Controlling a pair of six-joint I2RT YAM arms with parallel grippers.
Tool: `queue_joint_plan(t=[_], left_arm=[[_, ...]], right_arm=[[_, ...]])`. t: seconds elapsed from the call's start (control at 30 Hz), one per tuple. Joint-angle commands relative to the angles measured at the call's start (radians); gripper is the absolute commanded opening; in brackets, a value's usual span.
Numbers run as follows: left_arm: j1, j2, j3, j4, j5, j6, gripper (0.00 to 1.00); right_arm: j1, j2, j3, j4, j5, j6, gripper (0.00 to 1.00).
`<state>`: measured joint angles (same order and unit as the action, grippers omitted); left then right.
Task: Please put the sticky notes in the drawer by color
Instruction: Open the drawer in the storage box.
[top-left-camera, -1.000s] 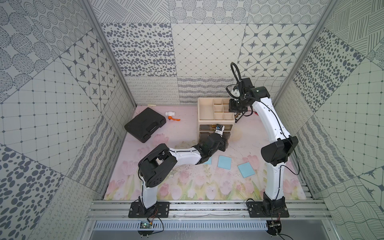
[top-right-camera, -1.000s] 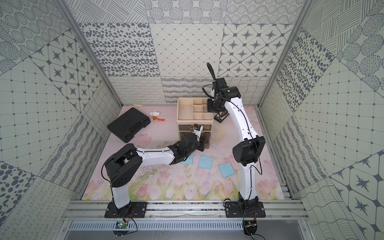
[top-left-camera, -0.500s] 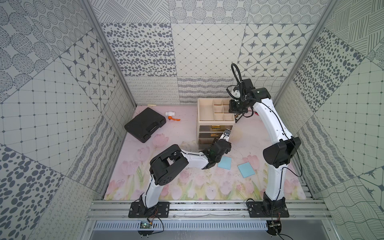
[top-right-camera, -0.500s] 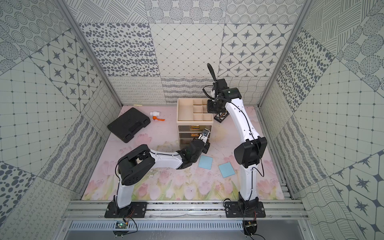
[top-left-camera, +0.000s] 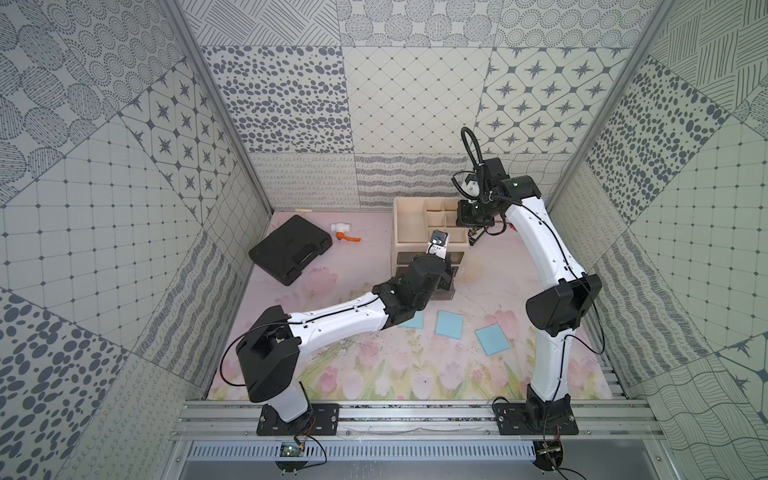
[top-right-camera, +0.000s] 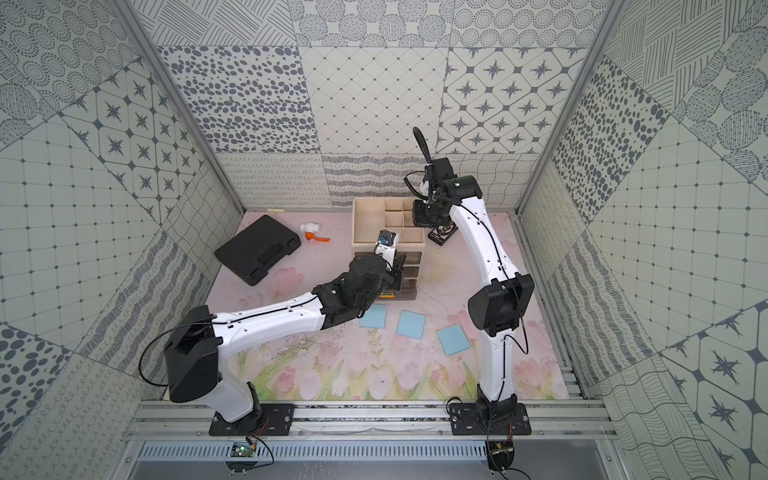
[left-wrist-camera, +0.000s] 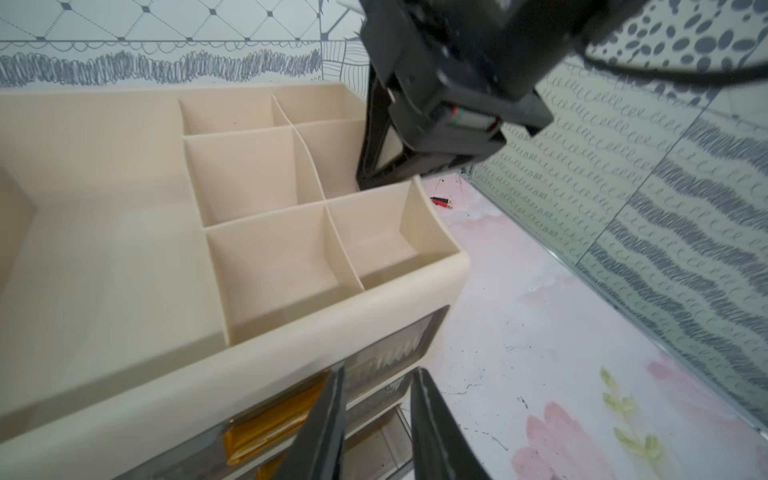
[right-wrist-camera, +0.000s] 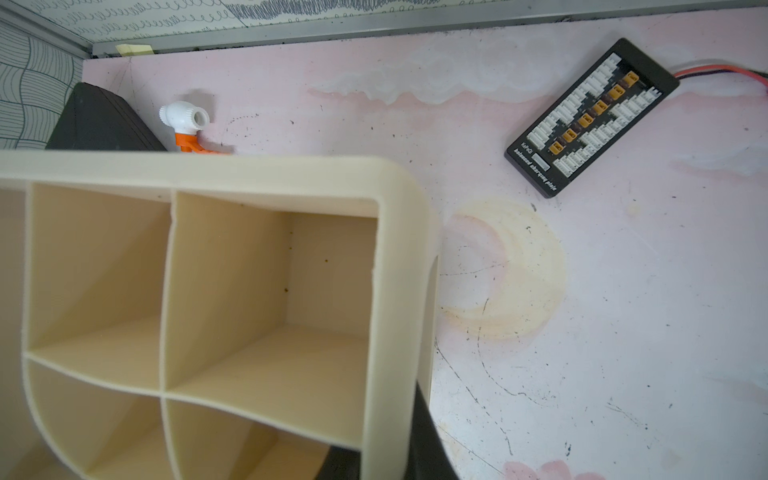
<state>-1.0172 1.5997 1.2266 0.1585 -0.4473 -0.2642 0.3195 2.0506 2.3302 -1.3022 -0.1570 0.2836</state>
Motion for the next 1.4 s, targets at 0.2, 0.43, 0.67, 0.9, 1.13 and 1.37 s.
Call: queue_joint_plan(t=[0.2, 0.43, 0.67, 0.9, 1.13, 1.37], left_arm=[[0.115, -0.220, -0.203, -0.326, 0.354, -0.702, 0.50], [0.182, -0.207, -0.338, -0.123, 0.477, -0.805, 0.61], [0.313, -0.200, -0.288, -0.297, 0.559, -0.869, 0.73], [0.342, -0.154, -0.262, -0.292, 0.586, -0.873, 0.70], [0.344, -0.082, -0.312, -0.160, 0.620, -0.911, 0.59], [0.348, -0.142, -0.434, -0.066, 0.597, -0.948, 0.56]], right_arm=[[0.022, -0.067, -0.224, 0.143, -0.161, 0.212, 0.00], [0.025, -0.105, -0.324, 0.254, -0.159, 0.285, 0.00], [0.024, -0.090, -0.246, 0.168, -0.059, 0.251, 0.00], [0.029, -0.042, -0.101, 0.073, -0.036, 0.246, 0.05], [0.065, 0.009, 0.017, 0.026, -0.032, 0.258, 0.26], [0.079, 0.040, 0.065, 0.017, -0.040, 0.268, 0.41]])
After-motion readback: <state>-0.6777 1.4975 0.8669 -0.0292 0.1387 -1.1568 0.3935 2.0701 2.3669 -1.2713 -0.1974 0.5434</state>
